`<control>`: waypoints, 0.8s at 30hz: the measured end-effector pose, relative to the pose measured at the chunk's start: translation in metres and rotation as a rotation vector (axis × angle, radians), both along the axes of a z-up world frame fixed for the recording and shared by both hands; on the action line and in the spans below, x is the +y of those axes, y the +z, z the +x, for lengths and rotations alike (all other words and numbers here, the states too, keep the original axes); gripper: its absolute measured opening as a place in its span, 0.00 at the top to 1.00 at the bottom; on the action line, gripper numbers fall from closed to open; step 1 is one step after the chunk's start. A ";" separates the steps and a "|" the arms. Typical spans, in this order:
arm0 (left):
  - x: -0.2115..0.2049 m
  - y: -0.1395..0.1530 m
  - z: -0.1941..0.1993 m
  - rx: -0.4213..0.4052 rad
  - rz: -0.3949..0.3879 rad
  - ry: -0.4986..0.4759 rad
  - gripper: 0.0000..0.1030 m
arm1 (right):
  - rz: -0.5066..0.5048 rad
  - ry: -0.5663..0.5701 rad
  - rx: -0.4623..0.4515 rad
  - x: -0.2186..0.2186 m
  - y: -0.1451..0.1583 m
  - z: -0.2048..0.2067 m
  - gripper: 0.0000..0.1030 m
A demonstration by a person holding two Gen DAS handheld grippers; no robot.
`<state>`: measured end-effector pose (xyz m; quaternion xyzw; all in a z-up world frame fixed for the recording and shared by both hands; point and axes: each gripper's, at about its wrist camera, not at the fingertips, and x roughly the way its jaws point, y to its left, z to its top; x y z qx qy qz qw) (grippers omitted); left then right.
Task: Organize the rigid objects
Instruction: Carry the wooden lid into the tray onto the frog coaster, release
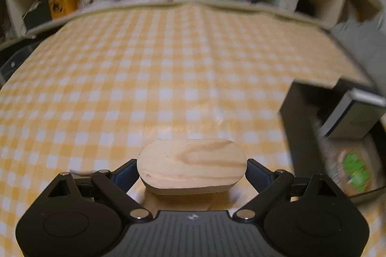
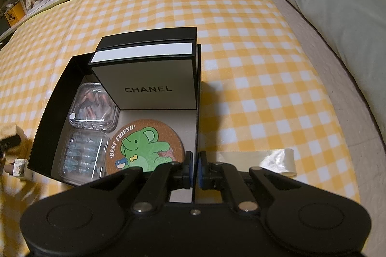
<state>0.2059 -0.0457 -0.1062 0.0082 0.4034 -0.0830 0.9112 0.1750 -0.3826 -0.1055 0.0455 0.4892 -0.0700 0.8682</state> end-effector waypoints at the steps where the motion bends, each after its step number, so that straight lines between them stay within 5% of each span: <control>1: -0.002 0.007 -0.003 -0.027 -0.022 -0.021 0.09 | 0.000 0.000 0.000 0.000 0.000 0.000 0.96; 9: -0.041 0.038 -0.021 -0.099 -0.119 -0.196 0.09 | -0.002 0.000 0.001 0.001 0.000 0.000 0.96; 24: -0.142 0.015 0.015 0.129 -0.354 -0.245 0.09 | -0.016 0.013 0.004 0.001 -0.001 0.001 0.96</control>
